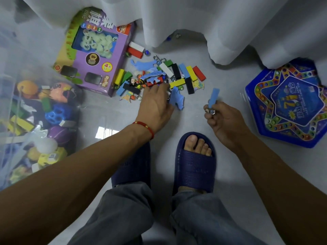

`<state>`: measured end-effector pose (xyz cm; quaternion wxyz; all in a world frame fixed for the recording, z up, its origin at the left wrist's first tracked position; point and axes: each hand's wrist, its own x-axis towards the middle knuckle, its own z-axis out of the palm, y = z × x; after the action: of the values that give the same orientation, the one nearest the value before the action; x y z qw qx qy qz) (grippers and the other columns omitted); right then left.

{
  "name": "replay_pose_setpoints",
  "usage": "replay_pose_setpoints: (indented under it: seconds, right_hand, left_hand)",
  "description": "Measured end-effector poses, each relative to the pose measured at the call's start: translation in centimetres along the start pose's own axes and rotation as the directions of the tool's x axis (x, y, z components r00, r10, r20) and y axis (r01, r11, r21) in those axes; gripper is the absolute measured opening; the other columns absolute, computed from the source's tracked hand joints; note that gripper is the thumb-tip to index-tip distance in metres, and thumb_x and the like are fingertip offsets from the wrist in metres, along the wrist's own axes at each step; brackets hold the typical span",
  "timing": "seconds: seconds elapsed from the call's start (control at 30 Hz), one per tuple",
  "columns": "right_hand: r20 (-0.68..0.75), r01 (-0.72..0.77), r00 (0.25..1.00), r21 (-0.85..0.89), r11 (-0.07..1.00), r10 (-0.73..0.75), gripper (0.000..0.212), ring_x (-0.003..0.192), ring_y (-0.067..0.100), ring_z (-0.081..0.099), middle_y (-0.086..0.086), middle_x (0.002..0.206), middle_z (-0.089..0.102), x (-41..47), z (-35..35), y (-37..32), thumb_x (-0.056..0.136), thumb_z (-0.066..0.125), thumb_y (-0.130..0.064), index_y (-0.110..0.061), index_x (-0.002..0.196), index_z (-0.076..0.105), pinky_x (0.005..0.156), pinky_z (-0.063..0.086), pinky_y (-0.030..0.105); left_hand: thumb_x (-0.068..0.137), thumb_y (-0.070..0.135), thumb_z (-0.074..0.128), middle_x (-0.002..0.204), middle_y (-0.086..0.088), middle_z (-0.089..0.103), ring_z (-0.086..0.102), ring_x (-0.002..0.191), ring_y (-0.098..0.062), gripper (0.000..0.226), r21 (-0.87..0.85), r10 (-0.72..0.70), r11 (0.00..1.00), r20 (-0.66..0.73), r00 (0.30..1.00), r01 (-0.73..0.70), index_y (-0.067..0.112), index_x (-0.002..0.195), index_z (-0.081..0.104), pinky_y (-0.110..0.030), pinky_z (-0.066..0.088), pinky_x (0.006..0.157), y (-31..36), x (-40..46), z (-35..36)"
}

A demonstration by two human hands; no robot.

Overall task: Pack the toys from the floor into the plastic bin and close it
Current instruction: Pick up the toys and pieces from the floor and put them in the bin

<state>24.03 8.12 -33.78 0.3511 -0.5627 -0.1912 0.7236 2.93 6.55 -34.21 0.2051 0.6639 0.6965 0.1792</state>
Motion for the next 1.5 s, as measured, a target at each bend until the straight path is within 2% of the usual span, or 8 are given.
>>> replay_pose_setpoints:
  seconds: [0.2, 0.37, 0.77, 0.97, 1.1, 1.3, 1.4, 1.5]
  right_hand:
    - [0.311, -0.042, 0.950, 0.187, 0.981, -0.019, 0.027, 0.051, 0.014, 0.048, 0.007, 0.082, 0.054, -0.6, 0.5, -2.1, 0.077, 0.037, -0.019, -0.011, 0.098, 0.052, 0.038, 0.029, 0.019]
    - [0.252, -0.037, 0.968, 0.064, 0.997, 0.019, 0.032, 0.046, 0.012, 0.038, 0.002, 0.074, 0.051, 0.5, 2.6, -2.4, 0.098, 0.040, -0.038, -0.013, 0.084, 0.055, 0.038, 0.020, 0.019]
    - [0.266, -0.168, 0.956, 0.157, 0.973, 0.122, 0.033, 0.036, 0.010, 0.035, -0.002, 0.065, 0.045, 0.0, 1.7, -1.6, 0.100, 0.040, -0.036, -0.015, 0.079, 0.053, 0.035, 0.018, 0.019]
    - [0.444, -0.291, 0.875, 0.167, 0.942, 0.191, 0.037, 0.030, 0.005, 0.033, 0.000, 0.067, 0.048, -2.1, 1.2, -2.2, 0.099, 0.037, -0.038, -0.012, 0.078, 0.053, 0.028, 0.023, 0.014]
    - [0.231, -0.337, 0.893, -0.226, 0.914, 0.386, 0.022, 0.051, 0.010, 0.046, 0.004, 0.072, 0.053, -4.4, 3.4, -4.3, 0.097, 0.052, -0.031, -0.011, 0.088, 0.057, 0.045, 0.035, 0.019]
    - [0.284, -0.064, 0.898, -0.673, 0.737, 0.337, 0.010, 0.065, 0.016, 0.057, 0.011, 0.080, 0.056, -10.9, 16.3, -13.3, 0.095, 0.058, -0.014, -0.008, 0.088, 0.058, 0.062, 0.053, 0.028]
    - [0.438, 0.189, 0.825, -0.808, 0.557, 0.356, 0.024, 0.057, 0.013, 0.054, 0.005, 0.073, 0.057, -15.6, 24.9, -14.5, 0.097, 0.061, -0.030, -0.009, 0.085, 0.061, 0.049, 0.048, 0.023]
    - [0.550, 0.266, 0.697, -0.795, 0.546, 0.460, 0.025, 0.062, 0.013, 0.054, 0.004, 0.075, 0.058, -19.4, 32.2, -10.5, 0.096, 0.064, -0.033, -0.008, 0.095, 0.065, 0.049, 0.050, 0.022]
  left_hand:
    - [0.091, 0.028, 0.048, 0.089, -0.016, 0.048, 0.040, 0.078, -0.029, 0.027, 0.085, 0.054, 0.995, 0.081, 0.995, -0.061, 0.002, 0.097, 0.048, -0.040, 0.034, 0.073, 0.6, 2.4, 0.9]
    - [0.081, 0.062, 0.064, 0.104, -0.014, 0.050, 0.044, 0.091, -0.028, 0.066, 0.265, 0.089, 0.956, 0.153, 0.984, -0.128, 0.005, 0.110, 0.047, -0.040, 0.043, 0.082, -0.2, 3.7, 2.0]
    - [0.092, 0.015, 0.064, 0.093, -0.006, 0.056, 0.050, 0.074, -0.017, 0.026, -0.191, -0.096, 0.975, 0.086, 0.992, 0.111, 0.007, 0.108, 0.045, -0.022, 0.035, 0.058, 2.3, 2.7, 0.8]
    - [0.096, 0.005, 0.058, 0.101, -0.024, 0.057, 0.071, 0.081, -0.033, 0.029, -0.745, -0.317, 0.492, 0.329, 0.890, 0.450, 0.015, 0.108, 0.033, -0.038, 0.058, 0.064, 2.6, -3.4, -4.3]
    - [0.096, -0.001, 0.055, 0.103, -0.024, 0.055, 0.069, 0.073, -0.026, 0.035, -0.877, -0.396, 0.138, 0.376, 0.838, 0.459, 0.011, 0.127, 0.045, -0.030, 0.052, 0.060, 3.4, -8.5, -10.2]
    - [0.096, -0.005, 0.048, 0.116, -0.015, 0.067, 0.068, 0.084, -0.027, 0.018, -0.932, -0.547, 0.251, 0.086, 0.833, 0.261, 0.008, 0.104, 0.058, -0.038, 0.055, 0.068, 1.0, -15.6, -23.7]
    - [0.093, -0.005, 0.050, 0.107, -0.017, 0.067, 0.067, 0.089, -0.030, 0.019, -0.953, -0.729, 0.171, 0.049, 0.683, 0.250, 0.012, 0.098, 0.058, -0.040, 0.060, 0.075, -2.0, -19.5, -29.2]
    - [0.088, 0.010, 0.071, 0.097, 0.004, 0.066, 0.065, 0.086, 0.000, 0.024, -0.969, -0.851, 0.031, 0.103, 0.516, 0.244, 0.013, 0.109, 0.060, -0.013, 0.053, 0.078, -5.2, -23.2, -31.8]
